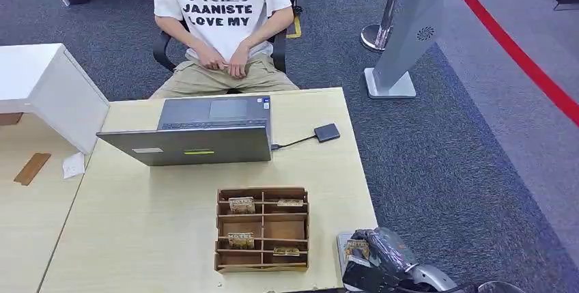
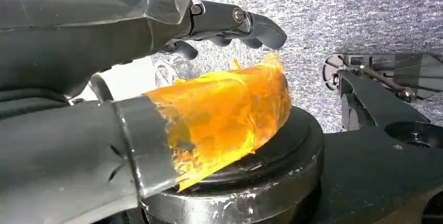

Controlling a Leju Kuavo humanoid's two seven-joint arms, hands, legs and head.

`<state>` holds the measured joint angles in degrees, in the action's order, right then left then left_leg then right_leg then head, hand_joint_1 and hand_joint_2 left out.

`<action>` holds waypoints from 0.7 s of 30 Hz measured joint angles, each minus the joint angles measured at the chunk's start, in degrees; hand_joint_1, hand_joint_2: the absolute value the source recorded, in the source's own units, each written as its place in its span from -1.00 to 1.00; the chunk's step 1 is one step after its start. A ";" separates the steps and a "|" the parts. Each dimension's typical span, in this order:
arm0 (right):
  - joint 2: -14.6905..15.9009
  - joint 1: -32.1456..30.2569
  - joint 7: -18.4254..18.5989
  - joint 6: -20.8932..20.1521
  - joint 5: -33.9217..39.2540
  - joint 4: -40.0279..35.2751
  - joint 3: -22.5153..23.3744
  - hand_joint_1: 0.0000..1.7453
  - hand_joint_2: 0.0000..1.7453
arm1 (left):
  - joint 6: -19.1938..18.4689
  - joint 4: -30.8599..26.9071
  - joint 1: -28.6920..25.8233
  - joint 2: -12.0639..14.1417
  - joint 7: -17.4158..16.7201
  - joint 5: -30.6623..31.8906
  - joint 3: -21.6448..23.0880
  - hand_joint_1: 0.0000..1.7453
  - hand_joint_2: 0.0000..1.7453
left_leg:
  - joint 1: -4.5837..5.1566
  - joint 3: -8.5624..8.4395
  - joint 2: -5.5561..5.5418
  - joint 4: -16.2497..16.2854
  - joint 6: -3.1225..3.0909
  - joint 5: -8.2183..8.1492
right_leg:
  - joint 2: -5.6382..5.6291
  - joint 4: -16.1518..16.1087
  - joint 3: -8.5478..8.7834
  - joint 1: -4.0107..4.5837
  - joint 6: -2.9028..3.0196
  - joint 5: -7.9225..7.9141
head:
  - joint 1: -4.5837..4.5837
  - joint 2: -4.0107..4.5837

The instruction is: Pass the card to the sensor for recognition and then transmit it.

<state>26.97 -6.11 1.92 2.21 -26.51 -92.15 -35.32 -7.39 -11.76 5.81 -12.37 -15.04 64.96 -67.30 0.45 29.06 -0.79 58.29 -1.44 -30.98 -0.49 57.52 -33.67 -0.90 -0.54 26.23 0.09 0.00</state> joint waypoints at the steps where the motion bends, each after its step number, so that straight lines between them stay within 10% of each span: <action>1: 0.00 0.00 0.02 0.00 -0.02 0.00 -0.02 1.00 1.00 | 0.00 0.00 0.00 0.00 0.00 0.00 0.00 -1.00 -1.00 | 0.00 0.00 0.00 0.00 0.00 0.00 | 0.00 0.00 0.00 0.00 0.00 0.00 | 0.00 0.00; 21: 0.00 0.01 -0.13 0.00 0.07 0.00 -0.04 1.00 1.00 | -0.13 0.00 0.00 0.00 -0.13 0.17 0.00 -1.00 -1.00 | 0.00 0.00 0.00 0.00 0.00 0.00 | 0.00 0.00 0.00 0.00 0.00 0.00 | 0.00 0.00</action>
<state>26.97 -6.10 1.79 2.21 -26.45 -92.15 -35.36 -7.52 -11.76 5.81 -12.37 -15.17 65.13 -67.30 0.45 29.06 -0.79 58.29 -1.44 -30.98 -0.49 57.52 -33.66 -0.90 -0.54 26.23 0.09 0.00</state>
